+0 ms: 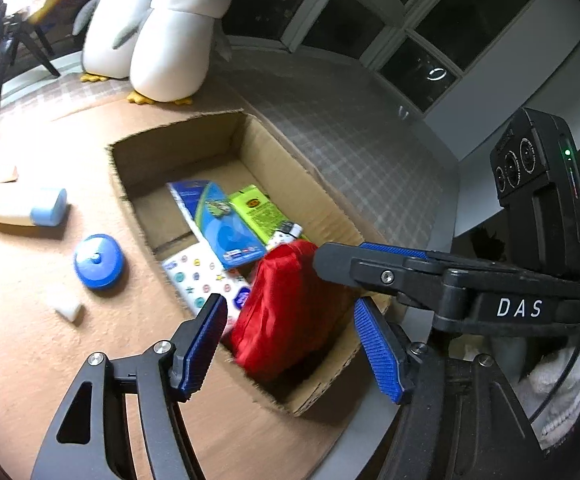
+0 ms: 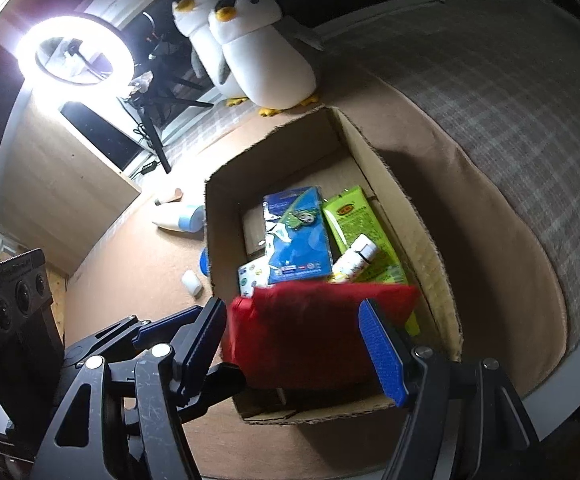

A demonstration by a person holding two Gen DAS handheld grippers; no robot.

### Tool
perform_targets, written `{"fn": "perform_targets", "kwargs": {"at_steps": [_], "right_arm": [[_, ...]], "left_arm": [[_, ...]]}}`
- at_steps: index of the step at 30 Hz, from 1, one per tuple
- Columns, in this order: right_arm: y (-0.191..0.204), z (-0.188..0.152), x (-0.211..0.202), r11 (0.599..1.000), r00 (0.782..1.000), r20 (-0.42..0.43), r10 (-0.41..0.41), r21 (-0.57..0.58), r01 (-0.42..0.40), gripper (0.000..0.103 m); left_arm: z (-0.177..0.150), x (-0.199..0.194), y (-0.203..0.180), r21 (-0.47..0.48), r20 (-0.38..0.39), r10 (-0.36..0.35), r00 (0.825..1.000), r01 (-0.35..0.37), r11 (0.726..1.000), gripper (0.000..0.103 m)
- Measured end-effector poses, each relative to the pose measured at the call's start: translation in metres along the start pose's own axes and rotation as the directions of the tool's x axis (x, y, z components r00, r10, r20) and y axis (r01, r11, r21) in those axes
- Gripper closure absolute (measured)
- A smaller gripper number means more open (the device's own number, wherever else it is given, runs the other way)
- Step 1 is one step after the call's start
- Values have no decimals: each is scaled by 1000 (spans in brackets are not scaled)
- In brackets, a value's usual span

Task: Organize objects
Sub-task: 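Carry the red pouch into the cardboard box and open the right gripper, then move the right gripper to the white AQUA sunscreen tube and grasp it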

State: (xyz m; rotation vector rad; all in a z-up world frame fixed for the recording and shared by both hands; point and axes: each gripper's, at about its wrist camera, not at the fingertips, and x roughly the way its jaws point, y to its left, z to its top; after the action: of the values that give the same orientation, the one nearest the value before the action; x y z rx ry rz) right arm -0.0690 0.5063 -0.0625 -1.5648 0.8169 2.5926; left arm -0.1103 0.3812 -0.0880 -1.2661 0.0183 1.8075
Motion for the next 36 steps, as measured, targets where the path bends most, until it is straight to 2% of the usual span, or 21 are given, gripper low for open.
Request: {"fn": "perform_targets", "kwargs": {"at_steps": [6, 12, 18, 22, 29, 33, 36], "right_arm": [[28, 7, 6, 997, 1000, 3, 20, -72, -20, 37], [72, 24, 21, 982, 998, -9, 63, -175, -64, 37], [130, 54, 63, 955, 985, -94, 144, -249, -163, 37], [165, 73, 97, 941, 973, -150, 176, -266, -211, 37], [203, 97, 175, 947, 967, -227, 120, -265, -180, 37], [209, 108, 218, 961, 967, -250, 52, -250, -116, 37], [211, 115, 236, 962, 969, -247, 12, -262, -79, 38]], "left_arm": [[-7, -25, 24, -45, 23, 32, 999, -31, 998, 33], [-20, -59, 69, -125, 55, 98, 994, -90, 988, 33], [-38, -96, 138, -272, 85, 181, 980, -152, 950, 33], [-54, -120, 170, -341, 103, 222, 970, -175, 924, 33], [-85, -152, 206, -427, 121, 272, 955, -198, 882, 33], [-97, -162, 219, -460, 120, 290, 950, -205, 864, 33], [-105, -169, 227, -474, 117, 299, 947, -211, 855, 33]]}}
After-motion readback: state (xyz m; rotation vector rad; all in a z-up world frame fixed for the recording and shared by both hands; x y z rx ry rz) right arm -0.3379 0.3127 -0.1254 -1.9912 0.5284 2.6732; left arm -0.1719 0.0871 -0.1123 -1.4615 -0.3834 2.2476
